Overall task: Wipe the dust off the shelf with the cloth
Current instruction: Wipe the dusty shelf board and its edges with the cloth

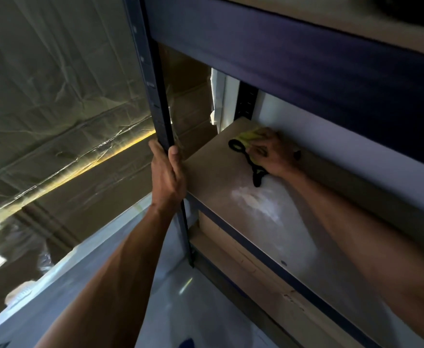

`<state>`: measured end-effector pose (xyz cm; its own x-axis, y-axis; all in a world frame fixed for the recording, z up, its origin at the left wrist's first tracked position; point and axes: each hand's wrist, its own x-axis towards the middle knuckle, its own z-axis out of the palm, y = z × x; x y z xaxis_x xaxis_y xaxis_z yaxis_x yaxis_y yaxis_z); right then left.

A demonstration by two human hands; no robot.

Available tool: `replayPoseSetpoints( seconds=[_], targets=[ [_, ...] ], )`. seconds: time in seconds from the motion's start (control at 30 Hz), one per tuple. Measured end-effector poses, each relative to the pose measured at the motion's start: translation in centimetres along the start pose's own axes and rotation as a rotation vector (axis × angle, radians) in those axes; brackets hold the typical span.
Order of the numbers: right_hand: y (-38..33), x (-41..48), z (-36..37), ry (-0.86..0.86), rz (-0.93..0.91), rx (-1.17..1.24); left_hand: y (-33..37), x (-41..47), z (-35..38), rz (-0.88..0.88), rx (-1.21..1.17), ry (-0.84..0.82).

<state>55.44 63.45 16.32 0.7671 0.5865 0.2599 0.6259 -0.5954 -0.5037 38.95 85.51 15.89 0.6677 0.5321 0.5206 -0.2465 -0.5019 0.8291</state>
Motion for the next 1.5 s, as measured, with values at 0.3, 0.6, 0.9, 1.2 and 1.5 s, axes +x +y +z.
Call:
replayPoseSetpoints(
  seconds=[0.3,0.6,0.9,1.2,1.5],
  targets=[
    [-2.5,-6.3,-2.8,-0.394,-0.13,0.185,0.2,-0.1,0.1,0.031,0.001,0.008],
    [-5.0,1.3,3.4,-0.24,-0.118,-0.022,0.3,-0.3,-0.5,0.005,0.012,-0.019],
    [-4.3,-6.4,-2.7,-0.547,-0.294,0.08,1.3,-0.7,-0.5,-0.029,-0.008,-0.039],
    [-6.5,-0.2,2.6,-0.287,-0.171,-0.057,1.7,-0.6,-0.8,-0.01,-0.012,-0.059],
    [-3.3,-6.8,-1.4,-0.426,-0.316,0.074,1.7,-0.9,-0.7,-0.025,-0.029,-0.067]
  ],
)
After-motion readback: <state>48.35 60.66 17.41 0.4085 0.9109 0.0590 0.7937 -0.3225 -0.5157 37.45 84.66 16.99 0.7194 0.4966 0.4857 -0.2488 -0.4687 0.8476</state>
